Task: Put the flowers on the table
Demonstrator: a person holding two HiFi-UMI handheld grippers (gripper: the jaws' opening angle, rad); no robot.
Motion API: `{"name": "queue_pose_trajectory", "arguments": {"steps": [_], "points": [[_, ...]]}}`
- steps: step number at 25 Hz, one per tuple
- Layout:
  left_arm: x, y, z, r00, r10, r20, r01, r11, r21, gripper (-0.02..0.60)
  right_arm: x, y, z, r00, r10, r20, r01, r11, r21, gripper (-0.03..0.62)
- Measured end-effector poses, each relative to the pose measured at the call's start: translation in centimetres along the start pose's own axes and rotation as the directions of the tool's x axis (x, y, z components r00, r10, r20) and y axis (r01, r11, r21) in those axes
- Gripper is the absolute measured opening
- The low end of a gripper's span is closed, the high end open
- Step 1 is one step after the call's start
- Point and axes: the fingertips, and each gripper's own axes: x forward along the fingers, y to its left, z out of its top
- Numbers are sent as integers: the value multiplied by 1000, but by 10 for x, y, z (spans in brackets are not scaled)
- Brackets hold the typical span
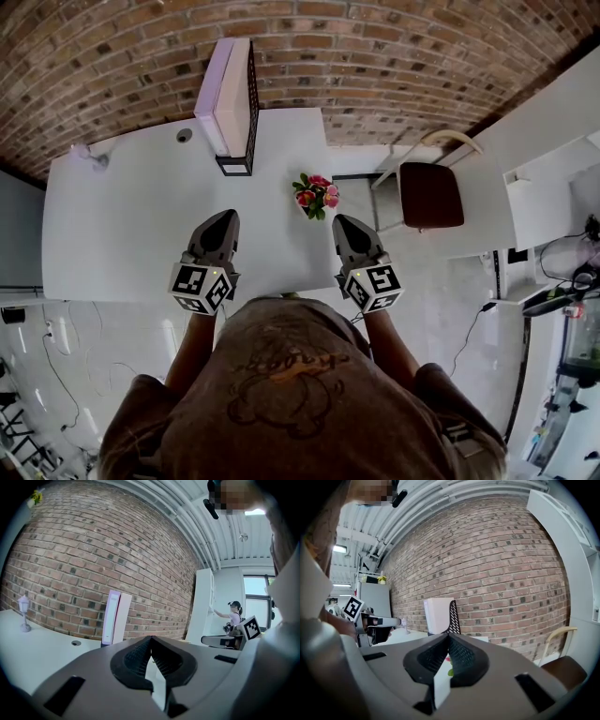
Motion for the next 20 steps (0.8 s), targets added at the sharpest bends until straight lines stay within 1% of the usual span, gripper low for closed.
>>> {"name": "queue_pose_trajectory", "arguments": {"steps": [10, 15, 20], "points": [[7, 7, 3, 1000, 22, 8, -21, 1000, -17, 21, 10, 0, 2, 1000, 7, -4, -7, 1000, 7, 2], [9, 10, 1, 999, 32, 3, -32, 998, -46, 21, 12, -1, 2, 1000, 10, -10, -9, 1000, 6, 2], [12, 15, 1, 999, 41, -1, -41, 997, -59, 21, 15, -4, 3, 1000, 12, -13, -12, 1000, 9, 3]]}}
